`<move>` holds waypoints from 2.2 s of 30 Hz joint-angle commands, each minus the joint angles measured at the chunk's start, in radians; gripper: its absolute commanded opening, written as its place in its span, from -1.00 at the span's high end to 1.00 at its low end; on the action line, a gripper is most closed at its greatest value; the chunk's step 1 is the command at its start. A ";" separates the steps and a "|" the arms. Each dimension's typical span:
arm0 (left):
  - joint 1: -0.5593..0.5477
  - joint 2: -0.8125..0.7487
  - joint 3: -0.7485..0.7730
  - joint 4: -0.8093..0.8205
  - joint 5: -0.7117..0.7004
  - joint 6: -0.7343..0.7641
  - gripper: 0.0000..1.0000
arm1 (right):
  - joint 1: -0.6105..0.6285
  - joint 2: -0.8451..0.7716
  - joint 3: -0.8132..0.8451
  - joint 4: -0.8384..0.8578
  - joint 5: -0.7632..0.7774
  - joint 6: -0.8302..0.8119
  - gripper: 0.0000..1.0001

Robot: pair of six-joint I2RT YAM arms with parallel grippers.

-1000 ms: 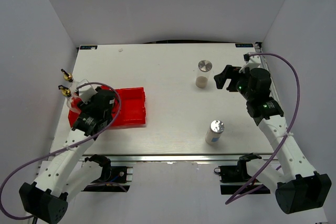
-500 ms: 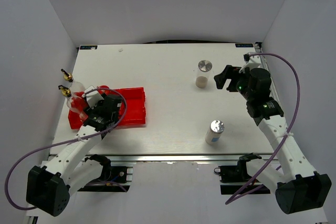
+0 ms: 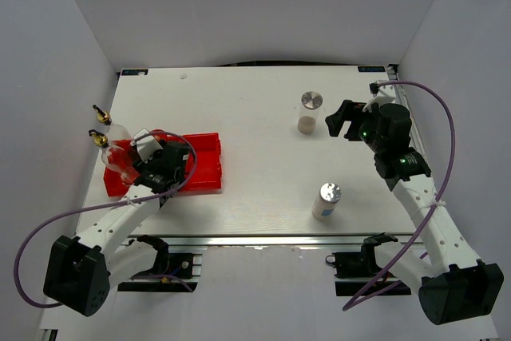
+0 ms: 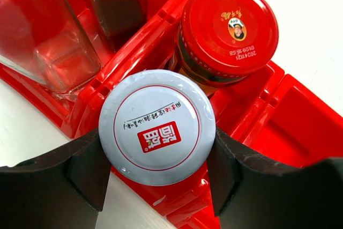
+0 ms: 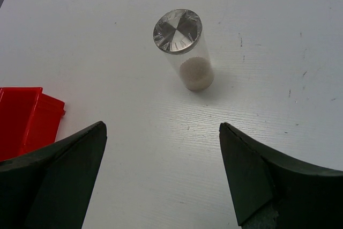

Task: Organize the condiment bottles

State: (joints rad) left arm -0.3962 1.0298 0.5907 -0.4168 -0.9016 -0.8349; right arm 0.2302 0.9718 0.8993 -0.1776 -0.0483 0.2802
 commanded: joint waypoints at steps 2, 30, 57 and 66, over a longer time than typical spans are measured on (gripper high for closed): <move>0.011 -0.005 -0.003 0.096 -0.042 -0.004 0.22 | -0.002 0.001 0.021 0.017 0.010 -0.013 -0.79; 0.071 0.053 -0.019 0.118 0.070 0.016 -0.83 | -0.003 0.084 0.059 -0.031 -0.007 -0.042 -0.79; 0.071 -0.195 0.241 -0.188 0.184 0.068 -0.96 | 0.070 0.701 0.535 -0.085 0.127 -0.262 -0.79; 0.069 -0.235 0.215 -0.157 0.202 0.086 -0.96 | 0.074 0.858 0.625 -0.089 0.059 -0.276 -0.79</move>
State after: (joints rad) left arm -0.3290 0.8230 0.8028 -0.5835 -0.7162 -0.7673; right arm 0.2996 1.7992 1.4662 -0.2676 0.0254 0.0261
